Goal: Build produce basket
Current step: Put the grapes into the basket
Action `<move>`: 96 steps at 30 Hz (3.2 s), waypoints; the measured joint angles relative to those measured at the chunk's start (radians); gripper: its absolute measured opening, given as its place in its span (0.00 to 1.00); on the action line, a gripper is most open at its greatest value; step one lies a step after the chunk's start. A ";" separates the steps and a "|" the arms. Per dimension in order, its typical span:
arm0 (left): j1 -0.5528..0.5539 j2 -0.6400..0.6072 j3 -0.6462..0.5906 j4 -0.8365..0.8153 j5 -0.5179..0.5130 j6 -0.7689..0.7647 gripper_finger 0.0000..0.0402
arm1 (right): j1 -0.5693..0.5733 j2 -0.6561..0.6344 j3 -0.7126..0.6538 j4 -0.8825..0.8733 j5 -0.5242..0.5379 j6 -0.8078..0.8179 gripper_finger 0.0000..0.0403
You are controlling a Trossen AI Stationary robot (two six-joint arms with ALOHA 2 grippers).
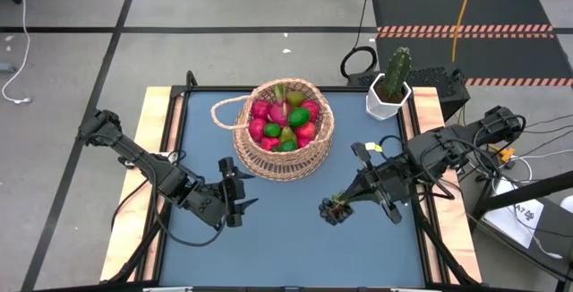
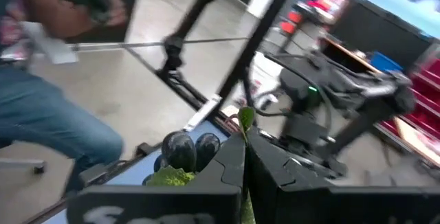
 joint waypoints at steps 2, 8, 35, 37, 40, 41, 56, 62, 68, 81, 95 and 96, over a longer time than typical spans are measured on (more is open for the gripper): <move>0.000 0.000 0.000 0.008 0.000 0.000 0.73 | 0.000 0.000 0.000 0.007 0.054 0.019 0.00; 0.000 0.000 0.000 0.040 0.000 0.014 0.73 | -0.002 0.000 0.000 0.036 0.214 0.090 0.00; 0.000 0.000 0.000 0.046 0.000 0.018 0.73 | -0.194 -0.001 0.000 0.264 0.507 0.373 0.00; 0.000 0.000 0.000 0.046 0.000 0.018 0.73 | -0.206 0.000 0.000 0.286 0.602 0.373 0.00; 0.000 0.000 0.000 0.046 0.000 0.019 0.73 | -0.226 0.000 0.000 0.329 0.718 0.368 0.00; 0.000 0.000 0.000 0.046 0.000 0.019 0.73 | -0.233 0.000 0.000 0.341 0.745 0.367 0.00; 0.000 0.000 0.000 0.047 0.000 0.021 0.73 | -0.322 0.000 0.000 0.394 0.872 0.350 0.00; 0.000 0.000 0.000 0.048 0.000 0.021 0.73 | -0.322 0.000 0.000 0.394 0.871 0.368 0.00; 0.000 0.000 0.000 0.048 0.000 0.021 0.73 | -0.322 0.002 0.000 0.382 0.796 0.372 0.00; 0.000 0.000 0.000 0.067 0.000 0.052 0.73 | -0.387 0.145 0.013 0.395 0.581 0.495 0.00; 0.000 0.000 0.000 0.099 0.000 0.079 0.73 | -0.594 0.503 0.510 -0.070 0.411 0.499 0.00; 0.000 0.000 0.000 0.098 0.000 0.084 0.73 | -0.604 0.516 0.539 -0.100 0.397 0.495 0.00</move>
